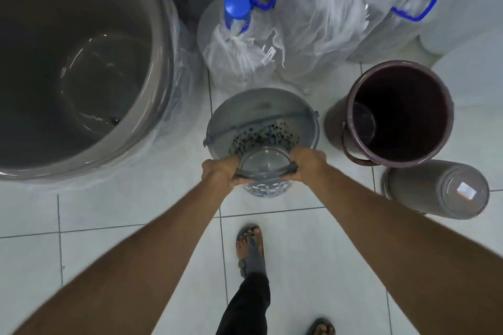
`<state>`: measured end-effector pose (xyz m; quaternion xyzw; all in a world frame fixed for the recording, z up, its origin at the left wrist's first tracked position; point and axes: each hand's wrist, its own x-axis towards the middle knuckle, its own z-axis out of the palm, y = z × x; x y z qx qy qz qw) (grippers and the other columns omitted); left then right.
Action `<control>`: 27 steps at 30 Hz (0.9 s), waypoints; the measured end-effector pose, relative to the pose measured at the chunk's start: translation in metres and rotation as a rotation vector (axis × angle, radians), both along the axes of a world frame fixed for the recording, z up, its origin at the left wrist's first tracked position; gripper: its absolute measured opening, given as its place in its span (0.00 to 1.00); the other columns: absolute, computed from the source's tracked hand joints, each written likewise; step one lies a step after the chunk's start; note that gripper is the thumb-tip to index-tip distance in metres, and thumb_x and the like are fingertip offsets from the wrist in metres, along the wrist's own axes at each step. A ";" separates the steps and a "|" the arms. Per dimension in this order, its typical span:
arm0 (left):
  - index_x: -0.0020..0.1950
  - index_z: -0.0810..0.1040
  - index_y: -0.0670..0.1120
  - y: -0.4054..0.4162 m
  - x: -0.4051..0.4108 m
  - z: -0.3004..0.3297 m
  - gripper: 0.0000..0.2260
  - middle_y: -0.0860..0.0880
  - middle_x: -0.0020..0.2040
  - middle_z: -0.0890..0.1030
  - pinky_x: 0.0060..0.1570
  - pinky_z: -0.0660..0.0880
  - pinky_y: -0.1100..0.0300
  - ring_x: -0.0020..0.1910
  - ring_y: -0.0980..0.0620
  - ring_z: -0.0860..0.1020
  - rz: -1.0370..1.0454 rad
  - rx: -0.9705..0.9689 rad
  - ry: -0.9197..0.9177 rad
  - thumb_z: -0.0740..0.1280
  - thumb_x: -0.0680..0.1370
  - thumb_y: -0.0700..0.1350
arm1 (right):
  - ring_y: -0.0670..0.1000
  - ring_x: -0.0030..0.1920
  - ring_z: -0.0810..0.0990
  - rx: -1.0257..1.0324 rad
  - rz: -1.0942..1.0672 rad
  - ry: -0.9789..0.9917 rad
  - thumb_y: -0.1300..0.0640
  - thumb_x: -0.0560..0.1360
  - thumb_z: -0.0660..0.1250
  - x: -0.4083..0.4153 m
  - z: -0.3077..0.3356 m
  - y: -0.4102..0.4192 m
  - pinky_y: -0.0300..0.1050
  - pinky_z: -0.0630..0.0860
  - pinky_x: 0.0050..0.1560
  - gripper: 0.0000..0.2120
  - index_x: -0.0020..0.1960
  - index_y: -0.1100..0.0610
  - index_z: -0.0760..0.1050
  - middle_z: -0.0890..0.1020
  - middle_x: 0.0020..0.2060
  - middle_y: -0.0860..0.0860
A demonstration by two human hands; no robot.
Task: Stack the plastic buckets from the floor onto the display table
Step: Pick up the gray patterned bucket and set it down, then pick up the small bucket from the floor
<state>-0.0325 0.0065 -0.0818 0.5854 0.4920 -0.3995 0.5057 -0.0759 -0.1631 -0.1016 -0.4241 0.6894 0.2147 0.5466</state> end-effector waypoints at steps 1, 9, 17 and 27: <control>0.63 0.74 0.31 0.002 -0.009 -0.004 0.22 0.35 0.55 0.82 0.32 0.83 0.41 0.39 0.35 0.84 0.008 0.018 -0.024 0.75 0.70 0.31 | 0.67 0.43 0.82 0.015 -0.030 0.002 0.69 0.69 0.72 -0.010 0.001 0.002 0.69 0.81 0.36 0.20 0.60 0.65 0.75 0.81 0.52 0.66; 0.74 0.66 0.38 0.001 -0.025 -0.038 0.24 0.36 0.63 0.77 0.54 0.79 0.40 0.49 0.35 0.80 -0.030 -0.019 -0.140 0.63 0.78 0.29 | 0.55 0.43 0.80 0.131 0.092 -0.140 0.75 0.77 0.60 -0.037 -0.012 0.000 0.54 0.78 0.54 0.18 0.67 0.68 0.71 0.80 0.46 0.60; 0.67 0.74 0.38 -0.060 -0.064 0.006 0.25 0.37 0.64 0.78 0.62 0.77 0.49 0.62 0.37 0.78 -0.499 0.483 -0.364 0.70 0.73 0.47 | 0.58 0.48 0.79 0.117 0.051 -0.249 0.68 0.78 0.63 -0.083 0.022 -0.042 0.52 0.81 0.55 0.15 0.65 0.66 0.74 0.78 0.51 0.60; 0.50 0.83 0.51 -0.341 -0.209 0.084 0.07 0.52 0.48 0.86 0.52 0.82 0.49 0.49 0.50 0.85 -0.759 -0.115 -0.619 0.68 0.75 0.47 | 0.51 0.37 0.83 -0.564 -0.193 -0.409 0.65 0.74 0.60 -0.221 0.080 -0.235 0.43 0.80 0.42 0.12 0.46 0.58 0.82 0.86 0.39 0.50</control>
